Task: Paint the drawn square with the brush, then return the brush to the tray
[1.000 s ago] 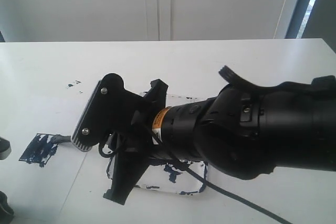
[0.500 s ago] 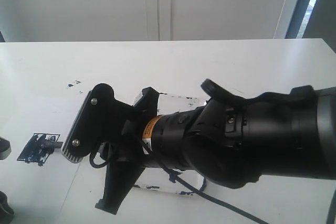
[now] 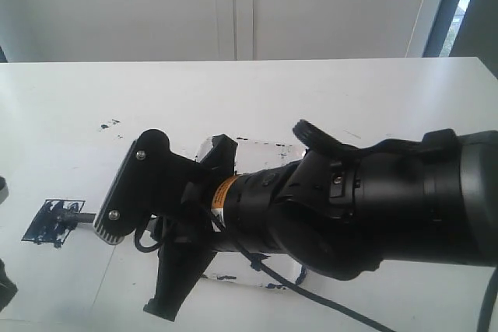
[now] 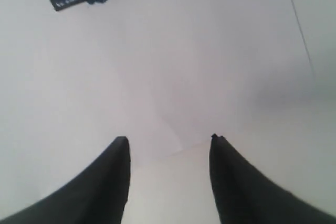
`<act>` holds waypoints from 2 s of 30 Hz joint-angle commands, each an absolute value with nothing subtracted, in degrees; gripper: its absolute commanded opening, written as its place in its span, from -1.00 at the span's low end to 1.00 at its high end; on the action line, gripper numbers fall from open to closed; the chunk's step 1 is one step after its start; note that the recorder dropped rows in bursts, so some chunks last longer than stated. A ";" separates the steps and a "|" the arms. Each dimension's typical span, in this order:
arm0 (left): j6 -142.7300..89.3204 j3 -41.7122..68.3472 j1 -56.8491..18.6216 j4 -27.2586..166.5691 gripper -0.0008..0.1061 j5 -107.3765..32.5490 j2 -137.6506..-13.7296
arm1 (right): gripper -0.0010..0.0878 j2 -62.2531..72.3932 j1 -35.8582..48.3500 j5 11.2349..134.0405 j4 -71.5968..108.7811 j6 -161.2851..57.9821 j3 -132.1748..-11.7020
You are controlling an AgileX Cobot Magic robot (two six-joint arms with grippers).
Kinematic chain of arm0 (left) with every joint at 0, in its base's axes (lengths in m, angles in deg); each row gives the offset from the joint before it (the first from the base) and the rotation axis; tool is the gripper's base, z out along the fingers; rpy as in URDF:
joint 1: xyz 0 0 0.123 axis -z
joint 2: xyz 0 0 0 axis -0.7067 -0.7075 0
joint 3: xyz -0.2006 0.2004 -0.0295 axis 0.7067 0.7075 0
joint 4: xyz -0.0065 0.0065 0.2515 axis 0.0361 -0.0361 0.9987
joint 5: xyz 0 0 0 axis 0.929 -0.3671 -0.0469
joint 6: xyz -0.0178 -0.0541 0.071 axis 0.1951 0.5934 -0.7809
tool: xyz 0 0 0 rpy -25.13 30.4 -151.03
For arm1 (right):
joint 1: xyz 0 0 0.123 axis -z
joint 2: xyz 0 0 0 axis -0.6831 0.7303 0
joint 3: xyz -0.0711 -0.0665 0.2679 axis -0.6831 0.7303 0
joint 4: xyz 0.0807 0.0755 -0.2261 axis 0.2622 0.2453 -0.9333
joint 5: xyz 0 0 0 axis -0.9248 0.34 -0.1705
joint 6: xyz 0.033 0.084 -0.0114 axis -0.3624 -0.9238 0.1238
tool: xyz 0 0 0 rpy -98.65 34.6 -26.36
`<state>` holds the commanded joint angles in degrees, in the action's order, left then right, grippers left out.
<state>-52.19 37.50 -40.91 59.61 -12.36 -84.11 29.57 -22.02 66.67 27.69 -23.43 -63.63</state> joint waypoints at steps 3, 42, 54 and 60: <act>-48.31 35.51 -40.91 61.16 -0.01 -15.14 -84.11 | -0.98 27.92 -22.02 66.67 27.69 -23.43 -63.63; -39.08 8.09 -40.79 59.33 -0.01 -33.10 -121.34 | -0.98 21.14 -24.49 70.75 27.87 -23.43 -63.63; -39.19 6.91 -40.79 59.33 -0.01 -32.95 -123.80 | -0.98 23.39 -24.49 68.60 27.87 -23.31 -63.63; -39.19 6.91 -40.79 59.33 -0.01 -31.62 -125.08 | -0.98 26.11 -24.28 63.43 27.87 -23.20 -63.63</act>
<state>-39.19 6.91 -40.79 59.33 -31.62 -125.08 26.11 -24.28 63.43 27.87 -23.20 -63.63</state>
